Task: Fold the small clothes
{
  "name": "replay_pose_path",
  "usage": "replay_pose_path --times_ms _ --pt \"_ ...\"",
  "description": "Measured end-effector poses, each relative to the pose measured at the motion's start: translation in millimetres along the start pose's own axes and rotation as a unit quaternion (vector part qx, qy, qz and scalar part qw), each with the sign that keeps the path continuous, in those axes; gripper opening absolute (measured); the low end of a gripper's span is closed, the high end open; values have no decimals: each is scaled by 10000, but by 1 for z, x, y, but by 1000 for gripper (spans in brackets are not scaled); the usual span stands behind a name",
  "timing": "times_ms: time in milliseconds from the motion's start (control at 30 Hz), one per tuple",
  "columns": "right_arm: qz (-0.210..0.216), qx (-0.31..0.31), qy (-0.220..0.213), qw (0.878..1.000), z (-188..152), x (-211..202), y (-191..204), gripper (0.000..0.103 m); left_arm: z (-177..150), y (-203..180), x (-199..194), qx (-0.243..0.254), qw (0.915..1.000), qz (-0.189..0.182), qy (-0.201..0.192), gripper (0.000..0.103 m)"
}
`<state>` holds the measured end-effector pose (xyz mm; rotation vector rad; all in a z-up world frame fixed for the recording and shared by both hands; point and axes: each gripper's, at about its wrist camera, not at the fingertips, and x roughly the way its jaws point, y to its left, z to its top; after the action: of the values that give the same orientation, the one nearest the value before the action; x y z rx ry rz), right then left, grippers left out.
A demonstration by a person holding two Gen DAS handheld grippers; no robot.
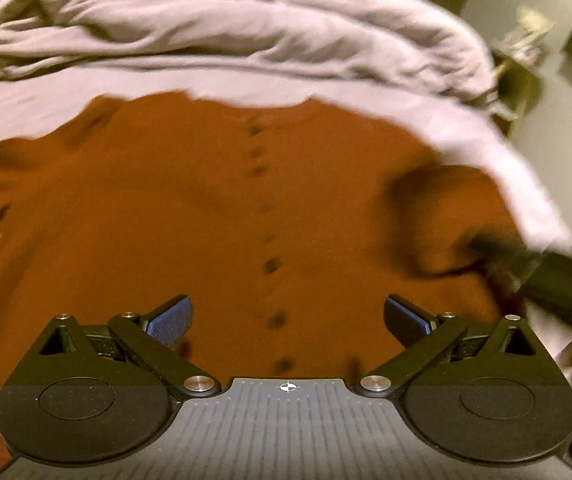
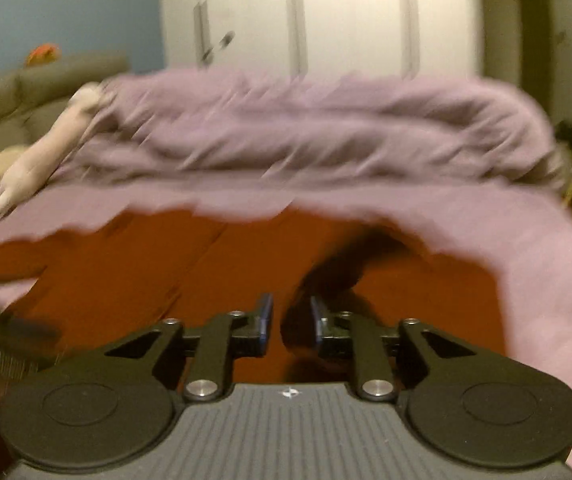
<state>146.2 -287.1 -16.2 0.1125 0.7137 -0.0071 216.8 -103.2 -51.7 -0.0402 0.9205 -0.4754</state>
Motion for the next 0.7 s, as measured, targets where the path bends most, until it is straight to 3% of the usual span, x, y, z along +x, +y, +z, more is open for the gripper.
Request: replay_pose_path --times_ms 100,167,233,300,367,467,533,667,700 --pt "86 367 20 9993 -15 -8 -1 51 18 -9 12 65 9992 -397 -9 103" --pt "97 604 48 9981 -23 -14 -8 57 28 -13 30 -14 9980 -618 117 103" --pt "196 825 125 9963 -33 -24 -16 57 34 -10 51 -360 9958 -760 363 103" --pt "298 1067 157 9937 -48 -30 -31 57 36 -3 71 -793 9906 -944 589 89" --pt "378 1287 172 9908 -56 -39 -41 57 35 4 84 -1159 9847 -1046 773 82" --pt "484 1538 131 9868 -68 -48 -50 60 37 11 96 -1361 9817 -1109 740 79" --pt "592 1681 98 9839 -73 -49 -53 61 41 13 103 -1425 9815 -1017 769 64" --pt "646 1905 70 9795 -74 -45 -55 61 52 8 108 -1331 9806 -1124 894 9" --pt "640 1968 38 9783 -72 -44 -56 61 53 7 108 -1370 9786 -1217 935 9"
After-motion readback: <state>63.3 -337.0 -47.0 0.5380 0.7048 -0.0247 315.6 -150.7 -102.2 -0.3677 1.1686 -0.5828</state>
